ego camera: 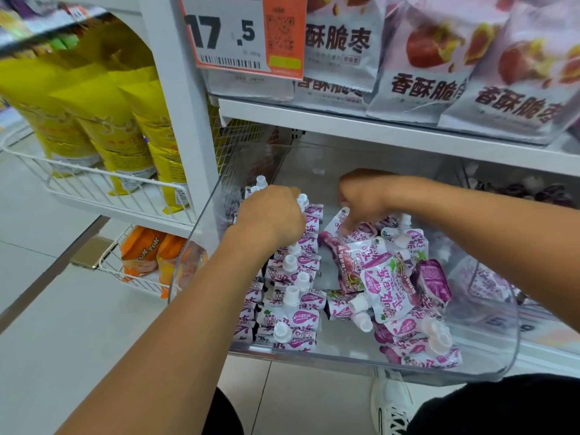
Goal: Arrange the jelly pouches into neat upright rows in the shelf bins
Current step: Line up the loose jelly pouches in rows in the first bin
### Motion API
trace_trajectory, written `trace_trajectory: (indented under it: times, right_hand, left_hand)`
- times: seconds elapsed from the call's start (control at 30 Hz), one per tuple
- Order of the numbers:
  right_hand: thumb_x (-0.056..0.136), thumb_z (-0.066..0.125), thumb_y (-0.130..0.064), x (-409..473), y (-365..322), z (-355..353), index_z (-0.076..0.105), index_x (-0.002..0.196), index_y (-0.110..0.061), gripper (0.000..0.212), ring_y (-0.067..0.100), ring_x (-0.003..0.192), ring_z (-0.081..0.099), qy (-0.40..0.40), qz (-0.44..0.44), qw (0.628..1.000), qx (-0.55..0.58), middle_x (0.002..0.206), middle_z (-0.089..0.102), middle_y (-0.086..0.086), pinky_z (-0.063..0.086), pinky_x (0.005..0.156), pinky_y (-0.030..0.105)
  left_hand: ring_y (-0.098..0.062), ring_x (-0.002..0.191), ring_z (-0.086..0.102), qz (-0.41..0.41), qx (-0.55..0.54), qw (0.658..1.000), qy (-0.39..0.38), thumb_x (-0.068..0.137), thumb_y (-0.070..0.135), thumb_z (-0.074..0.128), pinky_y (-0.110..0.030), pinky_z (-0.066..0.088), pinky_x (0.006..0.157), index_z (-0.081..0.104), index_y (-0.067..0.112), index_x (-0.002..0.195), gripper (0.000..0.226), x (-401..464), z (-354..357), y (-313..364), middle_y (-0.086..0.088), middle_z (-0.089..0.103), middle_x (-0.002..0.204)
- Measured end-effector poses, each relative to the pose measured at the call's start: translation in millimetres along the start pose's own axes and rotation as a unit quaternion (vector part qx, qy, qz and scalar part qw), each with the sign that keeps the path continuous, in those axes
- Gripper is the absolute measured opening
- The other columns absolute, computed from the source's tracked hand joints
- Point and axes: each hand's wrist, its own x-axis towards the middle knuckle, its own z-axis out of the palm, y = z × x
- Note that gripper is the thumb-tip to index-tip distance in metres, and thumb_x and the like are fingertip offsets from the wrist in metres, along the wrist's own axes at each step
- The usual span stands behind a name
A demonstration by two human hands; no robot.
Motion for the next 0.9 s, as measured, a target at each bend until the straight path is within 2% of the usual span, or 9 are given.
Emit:
trace_trajectory:
  times: [0.13,0.27,0.4,0.47,0.57,0.63,0.7,0.8,0.9]
  right_hand:
    - [0.095,0.054,-0.018,-27,16,-5,0.041,0.075,-0.02,0.024,0.021,0.063,0.049,0.16,-0.003,0.987,-0.002,0.075,0.049,0.004,0.038,0.054,0.031]
    - [0.092,0.049,-0.005,-37,15,-1,0.035,0.087,-0.021,0.021,0.016,0.056,0.041,0.296,-0.009,0.955,-0.035,0.069,0.042,0.005,0.025,0.046,0.026]
    - [0.099,0.039,-0.027,-18,-6,-1,0.042,0.086,-0.02,0.015,0.022,0.063,0.049,0.268,-0.024,0.96,0.072,0.069,0.046,0.005,0.034,0.053,0.03]
    - [0.097,0.037,-0.033,-6,-15,-3,0.044,0.079,-0.017,0.026,0.022,0.06,0.042,0.249,-0.032,0.958,0.138,0.065,0.042,0.003,0.027,0.053,0.032]
    - [0.093,0.05,-0.023,5,-21,-3,0.045,0.082,-0.019,0.013,0.022,0.064,0.045,0.249,-0.085,0.956,0.133,0.07,0.048,0.002,0.033,0.056,0.031]
    - [0.088,0.068,-0.017,10,-11,-1,0.052,0.1,-0.017,0.02,0.021,0.077,0.059,0.254,-0.103,0.947,0.168,0.086,0.062,0.003,0.048,0.069,0.032]
    - [0.085,0.076,-0.02,12,3,1,0.061,0.107,-0.011,0.028,0.021,0.089,0.064,0.235,-0.089,0.946,0.206,0.097,0.069,0.005,0.052,0.079,0.032]
    - [0.092,0.068,-0.03,17,14,11,0.07,0.106,-0.01,0.025,0.019,0.09,0.063,0.187,-0.062,0.96,0.2,0.1,0.07,0.003,0.046,0.078,0.028]
    - [0.092,0.068,-0.028,27,6,15,0.073,0.098,-0.005,0.024,0.023,0.088,0.063,0.191,-0.051,0.957,0.211,0.093,0.071,0.008,0.045,0.074,0.029]
  left_hand:
    - [-0.02,0.064,0.046,0.014,0.006,1.0,-0.009,0.092,0.008,0.049,-0.03,0.032,0.052,0.052,0.02,0.101,0.014,-2,-4,-3,-0.003,0.05,0.079]
    - [-0.021,0.068,0.051,0.019,-0.02,0.999,-0.025,0.092,0.009,0.051,-0.029,0.033,0.053,0.057,0.023,0.1,0.016,-3,-4,-5,-0.002,0.055,0.083]
    - [-0.026,0.079,0.056,0.015,-0.039,0.999,-0.018,0.092,0.023,0.06,-0.032,0.042,0.064,0.056,0.023,0.092,0.004,-2,-2,-5,-0.006,0.062,0.096]
    - [-0.027,0.077,0.058,0.005,-0.053,0.999,-0.002,0.088,0.039,0.067,-0.032,0.042,0.062,0.057,0.015,0.083,0.026,0,-1,-8,-0.007,0.062,0.087]
    - [-0.027,0.073,0.056,-0.036,-0.041,0.997,0.055,0.078,0.061,0.069,-0.033,0.041,0.059,0.053,0.012,0.069,0.052,0,3,0,-0.005,0.049,0.067]
    - [-0.027,0.075,0.052,-0.055,-0.011,0.996,0.075,0.078,0.062,0.068,-0.034,0.041,0.062,0.05,0.011,0.071,0.054,2,5,9,-0.004,0.044,0.068]
    - [-0.029,0.072,0.053,-0.069,-0.012,0.995,0.066,0.082,0.055,0.068,-0.034,0.042,0.061,0.048,0.01,0.071,0.05,4,7,16,-0.007,0.048,0.072]
    - [-0.028,0.072,0.053,-0.089,-0.007,0.994,0.063,0.086,0.043,0.068,-0.033,0.041,0.06,0.049,0.01,0.073,0.04,6,7,23,-0.01,0.061,0.089]
    - [-0.03,0.083,0.059,-0.097,0.015,0.992,0.076,0.082,0.052,0.069,-0.033,0.04,0.062,0.052,0.014,0.083,0.041,4,8,28,-0.008,0.058,0.091]
